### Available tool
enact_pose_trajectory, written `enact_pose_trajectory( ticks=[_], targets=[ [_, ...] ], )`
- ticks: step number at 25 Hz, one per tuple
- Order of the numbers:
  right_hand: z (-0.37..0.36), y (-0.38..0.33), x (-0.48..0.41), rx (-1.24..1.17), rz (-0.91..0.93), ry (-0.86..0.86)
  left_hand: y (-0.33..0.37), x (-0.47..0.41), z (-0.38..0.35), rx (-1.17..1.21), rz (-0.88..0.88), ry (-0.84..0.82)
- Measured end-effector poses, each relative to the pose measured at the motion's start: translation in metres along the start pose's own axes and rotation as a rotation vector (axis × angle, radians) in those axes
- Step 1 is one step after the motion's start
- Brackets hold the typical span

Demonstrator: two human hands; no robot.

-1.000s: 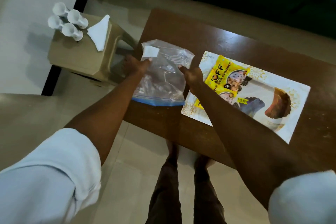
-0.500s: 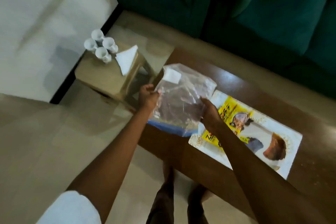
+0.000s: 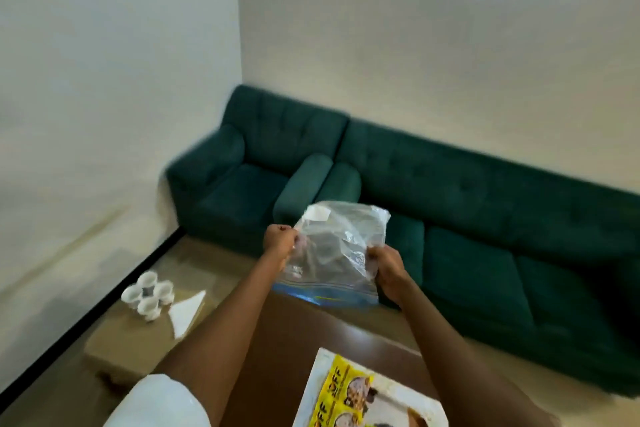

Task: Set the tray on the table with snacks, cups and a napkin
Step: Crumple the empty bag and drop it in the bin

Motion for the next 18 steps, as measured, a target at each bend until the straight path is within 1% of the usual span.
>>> enact_pose_trajectory(
  ticks=[2, 3, 4, 5, 6, 8, 10, 14, 18],
  targets=[
    [0.034, -0.061, 0.009, 0.042, 0.174, 0.05, 0.07, 0.031, -0.043, -0.089, -0.111, -0.229],
    [0.05, -0.086, 0.011, 0.018, 0.25, 0.067, 0.099, 0.046, -0.062, -0.182, -0.197, -0.34],
    [0.069, -0.115, 0.025, -0.012, 0.311, 0.087, 0.13, 0.064, -0.081, -0.288, -0.3, -0.424],
    [0.089, -0.141, 0.04, -0.039, 0.358, 0.123, 0.157, 0.079, -0.099, -0.346, -0.39, -0.476],
    [0.108, -0.166, 0.056, -0.05, 0.391, 0.149, 0.18, 0.092, -0.113, -0.347, -0.435, -0.492],
    [0.141, -0.206, 0.077, -0.012, 0.459, 0.177, 0.22, 0.113, -0.131, -0.266, -0.505, -0.474],
    [0.164, -0.232, 0.094, 0.007, 0.483, 0.168, 0.244, 0.135, -0.146, -0.162, -0.521, -0.454],
    [0.208, -0.255, 0.118, 0.04, 0.507, 0.246, 0.262, 0.158, -0.169, -0.085, -0.559, -0.45],
    [0.246, -0.268, 0.132, -0.094, 0.49, 0.334, 0.285, 0.171, -0.191, -0.034, -0.584, -0.427]
  ],
)
Point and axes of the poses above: each hand's wrist, its own x-axis away from the middle knuckle, its own z-axis out of the back of the hand, y = z × x, the point moved 7 cm from there along -x, towards the middle knuckle, and after that the axes turned 1 degree about z, right-handed, at the moved point
